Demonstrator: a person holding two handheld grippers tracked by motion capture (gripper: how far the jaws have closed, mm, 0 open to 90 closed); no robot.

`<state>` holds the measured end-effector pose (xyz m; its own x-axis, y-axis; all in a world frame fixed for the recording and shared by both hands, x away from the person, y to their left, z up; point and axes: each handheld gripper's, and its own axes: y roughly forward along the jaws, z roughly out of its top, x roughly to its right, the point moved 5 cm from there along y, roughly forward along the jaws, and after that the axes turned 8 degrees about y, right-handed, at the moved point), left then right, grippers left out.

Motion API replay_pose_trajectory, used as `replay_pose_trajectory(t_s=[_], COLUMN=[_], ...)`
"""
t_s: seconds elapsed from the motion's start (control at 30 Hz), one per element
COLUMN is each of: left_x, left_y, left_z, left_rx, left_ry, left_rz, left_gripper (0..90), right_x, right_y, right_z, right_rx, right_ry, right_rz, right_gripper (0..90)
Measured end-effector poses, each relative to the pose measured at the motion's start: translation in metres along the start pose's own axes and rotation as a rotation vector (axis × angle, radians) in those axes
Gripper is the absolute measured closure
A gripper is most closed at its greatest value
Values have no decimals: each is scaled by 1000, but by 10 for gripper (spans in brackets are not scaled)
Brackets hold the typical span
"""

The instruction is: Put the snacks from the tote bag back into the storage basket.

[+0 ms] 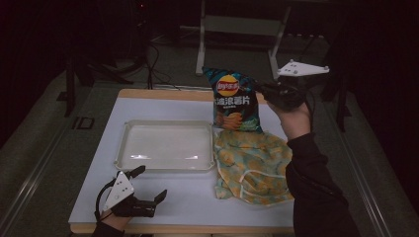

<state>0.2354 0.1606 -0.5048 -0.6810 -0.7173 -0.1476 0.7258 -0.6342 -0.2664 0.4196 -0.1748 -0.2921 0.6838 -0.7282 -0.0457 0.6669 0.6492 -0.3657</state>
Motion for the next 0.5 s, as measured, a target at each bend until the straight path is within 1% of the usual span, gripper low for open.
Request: replay_pose_trajectory(t_s=[0.03,0.17,0.2,0.23,0.33,0.37,0.4,0.5], left_x=[0,0,0,0,0,0,0,1], left_y=[0,-1,-1,-1,-1,0,0,-1], left_z=[0,0,0,0,0,0,0,1], left_rx=[0,4,5,5,5,4,4,8], left_ry=[0,-1,-1,-1,-1,0,1,3], left_rz=[-1,-3,-4,-4,-4,-7,-8,-8], left_gripper=[5,4,5,5,5,5,5,5], right_x=[0,-13,-19,-23,-26,-30,-37,-49], right_y=[0,13,19,21,24,27,33,42], right_z=[0,1,1,1,1,1,1,0], right_rx=[0,-7,-7,-9,-8,-8,-3,-8], right_ry=[0,-6,-4,-7,-7,-7,-3,-4], right_rz=[0,26,44,51,62,69,89,116], right_gripper=[900,900,900,900,900,900,900,900])
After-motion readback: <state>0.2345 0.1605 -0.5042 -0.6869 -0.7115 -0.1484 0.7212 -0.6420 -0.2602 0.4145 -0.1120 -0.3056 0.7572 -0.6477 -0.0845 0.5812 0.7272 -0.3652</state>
